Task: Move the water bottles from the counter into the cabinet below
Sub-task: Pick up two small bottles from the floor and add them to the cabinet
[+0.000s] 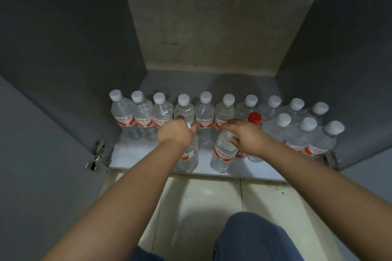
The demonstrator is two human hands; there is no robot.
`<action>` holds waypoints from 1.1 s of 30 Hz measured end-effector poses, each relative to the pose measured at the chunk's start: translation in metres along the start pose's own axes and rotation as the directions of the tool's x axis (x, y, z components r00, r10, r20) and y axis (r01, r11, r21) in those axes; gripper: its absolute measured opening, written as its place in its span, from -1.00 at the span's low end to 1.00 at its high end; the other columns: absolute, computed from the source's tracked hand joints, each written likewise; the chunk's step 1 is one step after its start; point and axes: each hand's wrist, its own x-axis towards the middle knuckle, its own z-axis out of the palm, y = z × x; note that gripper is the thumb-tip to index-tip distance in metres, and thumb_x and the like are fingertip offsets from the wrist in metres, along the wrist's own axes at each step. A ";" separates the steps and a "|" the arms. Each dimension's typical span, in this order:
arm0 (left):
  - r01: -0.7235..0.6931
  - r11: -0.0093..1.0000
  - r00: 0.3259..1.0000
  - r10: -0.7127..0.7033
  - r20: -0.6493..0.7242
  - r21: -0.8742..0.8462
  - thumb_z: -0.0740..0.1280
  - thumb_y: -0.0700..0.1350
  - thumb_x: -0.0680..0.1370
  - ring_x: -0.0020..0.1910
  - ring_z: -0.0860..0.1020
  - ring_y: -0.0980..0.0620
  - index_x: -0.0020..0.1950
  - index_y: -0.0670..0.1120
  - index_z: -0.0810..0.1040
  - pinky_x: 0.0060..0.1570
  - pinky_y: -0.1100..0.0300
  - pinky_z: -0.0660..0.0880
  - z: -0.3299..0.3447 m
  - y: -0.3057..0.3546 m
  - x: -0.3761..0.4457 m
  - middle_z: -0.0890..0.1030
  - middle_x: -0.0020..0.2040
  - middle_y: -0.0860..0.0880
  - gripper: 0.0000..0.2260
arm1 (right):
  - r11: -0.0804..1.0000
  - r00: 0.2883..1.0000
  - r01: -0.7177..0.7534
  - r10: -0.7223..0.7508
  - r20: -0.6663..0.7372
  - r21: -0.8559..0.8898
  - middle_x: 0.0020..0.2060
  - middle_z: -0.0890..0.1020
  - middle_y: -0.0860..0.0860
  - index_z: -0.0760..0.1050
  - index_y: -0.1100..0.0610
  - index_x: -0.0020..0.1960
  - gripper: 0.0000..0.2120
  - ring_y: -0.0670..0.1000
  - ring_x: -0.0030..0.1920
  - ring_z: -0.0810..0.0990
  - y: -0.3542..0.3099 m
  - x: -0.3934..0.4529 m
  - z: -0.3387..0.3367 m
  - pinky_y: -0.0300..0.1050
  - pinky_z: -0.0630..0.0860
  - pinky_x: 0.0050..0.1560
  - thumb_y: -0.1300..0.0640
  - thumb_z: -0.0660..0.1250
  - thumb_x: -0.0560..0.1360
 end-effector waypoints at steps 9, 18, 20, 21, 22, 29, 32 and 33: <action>-0.415 0.910 0.905 0.413 0.100 0.006 0.32 -0.23 0.53 0.25 0.48 -0.14 0.35 -0.08 0.42 0.20 0.08 0.43 -0.010 -0.024 -0.001 0.50 0.28 -0.16 -0.61 | 0.985 0.985 -0.173 0.172 -0.031 -0.017 0.21 0.52 0.20 0.40 0.14 0.33 -0.67 0.17 0.20 0.51 -0.015 0.001 0.001 -0.09 0.46 0.16 0.21 0.22 0.57; -0.358 0.932 0.934 0.359 -0.001 -0.057 0.32 -0.10 0.53 0.19 0.52 -0.17 0.21 -0.21 0.45 0.13 0.07 0.46 0.004 0.008 0.017 0.57 0.19 -0.21 -0.70 | 0.990 0.990 -0.141 0.140 -0.031 -0.023 0.24 0.52 0.18 0.41 0.19 0.31 -0.67 0.15 0.23 0.50 -0.006 0.012 -0.007 -0.13 0.44 0.19 0.23 0.20 0.56; -0.341 0.938 0.940 0.341 -0.009 -0.064 0.31 -0.10 0.54 0.19 0.52 -0.16 0.22 -0.22 0.43 0.12 0.10 0.44 0.004 0.014 0.022 0.56 0.19 -0.23 -0.69 | 0.992 0.992 -0.123 0.122 -0.038 -0.026 0.24 0.52 0.17 0.40 0.19 0.31 -0.67 0.14 0.23 0.50 -0.007 0.017 -0.006 -0.13 0.43 0.20 0.23 0.20 0.56; -0.339 0.939 0.941 0.339 -0.008 -0.063 0.30 -0.10 0.55 0.20 0.51 -0.16 0.23 -0.22 0.42 0.13 0.11 0.42 0.004 0.016 0.024 0.55 0.20 -0.23 -0.69 | 0.992 0.992 -0.119 0.118 -0.038 -0.028 0.26 0.50 0.18 0.39 0.19 0.33 -0.66 0.15 0.25 0.48 -0.007 0.020 -0.005 -0.11 0.43 0.23 0.22 0.20 0.56; -0.336 0.939 0.942 0.337 -0.004 -0.068 0.29 -0.10 0.55 0.20 0.50 -0.16 0.25 -0.22 0.41 0.13 0.12 0.41 0.004 0.018 0.024 0.54 0.21 -0.23 -0.68 | 0.992 0.992 -0.121 0.121 -0.031 -0.027 0.28 0.48 0.18 0.36 0.18 0.35 -0.65 0.16 0.28 0.46 -0.008 0.021 -0.005 -0.10 0.41 0.27 0.21 0.20 0.56; -0.321 0.943 0.947 0.322 -0.010 -0.085 0.26 -0.08 0.57 0.24 0.47 -0.13 0.33 -0.17 0.34 0.20 0.12 0.37 0.004 0.012 0.023 0.49 0.25 -0.20 -0.63 | 0.992 0.991 -0.119 0.116 -0.068 -0.042 0.30 0.43 0.19 0.31 0.17 0.39 -0.61 0.17 0.30 0.41 -0.011 0.029 0.000 -0.08 0.37 0.29 0.23 0.19 0.57; -0.335 0.938 0.942 0.337 0.004 -0.089 0.27 -0.08 0.57 0.24 0.46 -0.13 0.36 -0.14 0.33 0.19 0.14 0.37 0.010 0.007 0.027 0.48 0.26 -0.19 -0.62 | 0.991 0.989 -0.135 0.133 -0.069 -0.018 0.28 0.43 0.19 0.32 0.18 0.37 -0.62 0.17 0.29 0.41 -0.011 0.035 0.012 -0.05 0.39 0.28 0.27 0.19 0.56; -0.338 0.936 0.939 0.342 0.020 -0.100 0.28 -0.08 0.56 0.24 0.46 -0.13 0.37 -0.13 0.33 0.19 0.14 0.37 0.012 0.008 0.034 0.48 0.26 -0.20 -0.61 | 0.988 0.985 -0.157 0.157 -0.075 0.000 0.28 0.43 0.19 0.31 0.18 0.37 -0.61 0.17 0.28 0.41 -0.007 0.038 0.016 -0.05 0.40 0.27 0.28 0.18 0.55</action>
